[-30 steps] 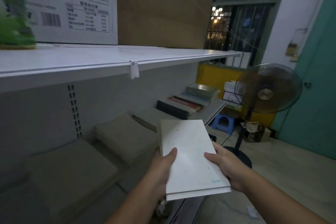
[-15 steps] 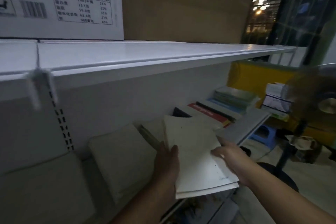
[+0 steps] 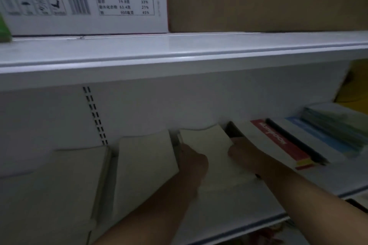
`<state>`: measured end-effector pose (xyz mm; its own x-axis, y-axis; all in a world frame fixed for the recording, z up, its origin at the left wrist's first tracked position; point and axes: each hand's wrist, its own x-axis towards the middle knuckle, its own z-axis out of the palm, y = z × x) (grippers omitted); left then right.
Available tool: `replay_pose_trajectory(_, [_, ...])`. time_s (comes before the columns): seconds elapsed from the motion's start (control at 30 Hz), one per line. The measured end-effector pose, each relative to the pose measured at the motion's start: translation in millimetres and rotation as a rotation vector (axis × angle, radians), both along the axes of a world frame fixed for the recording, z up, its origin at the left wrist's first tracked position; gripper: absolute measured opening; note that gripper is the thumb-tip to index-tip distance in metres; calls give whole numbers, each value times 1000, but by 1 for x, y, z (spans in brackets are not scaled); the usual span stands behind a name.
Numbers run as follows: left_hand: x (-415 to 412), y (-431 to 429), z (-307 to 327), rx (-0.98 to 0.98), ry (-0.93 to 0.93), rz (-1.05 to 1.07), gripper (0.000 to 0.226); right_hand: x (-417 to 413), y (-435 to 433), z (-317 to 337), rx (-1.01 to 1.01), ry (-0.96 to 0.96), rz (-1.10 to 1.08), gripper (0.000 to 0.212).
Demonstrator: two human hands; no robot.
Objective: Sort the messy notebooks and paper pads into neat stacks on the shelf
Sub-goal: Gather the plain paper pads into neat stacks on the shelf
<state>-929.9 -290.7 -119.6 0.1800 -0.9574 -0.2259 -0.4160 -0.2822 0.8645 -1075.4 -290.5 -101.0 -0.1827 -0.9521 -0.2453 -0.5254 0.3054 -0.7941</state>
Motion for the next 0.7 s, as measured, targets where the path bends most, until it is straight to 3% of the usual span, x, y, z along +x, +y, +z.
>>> replay_pose_trajectory(0.27, [-5,4,-7,-10,22,37,69,-9,-20,-12,49,18,50,28])
replay_pose_trajectory(0.33, [-5,4,-9,7,36,60,68,-14,-24,-7,121,71,128,39])
replay_pose_trajectory(0.4, [-7,4,-10,-4,22,74,69,-15,-25,-2,154,283,269,53])
replay_pose_trajectory(0.47, [-9,5,-10,-3,18,85,68,-8,-17,-5,30,658,317,58])
replay_pose_trajectory(0.53, [-8,4,-10,28,30,67,67,2,-4,-17,-103,847,327,57])
replay_pose_trajectory(0.7, [1,18,10,36,17,-34,71,16,8,-39,-174,864,341,50])
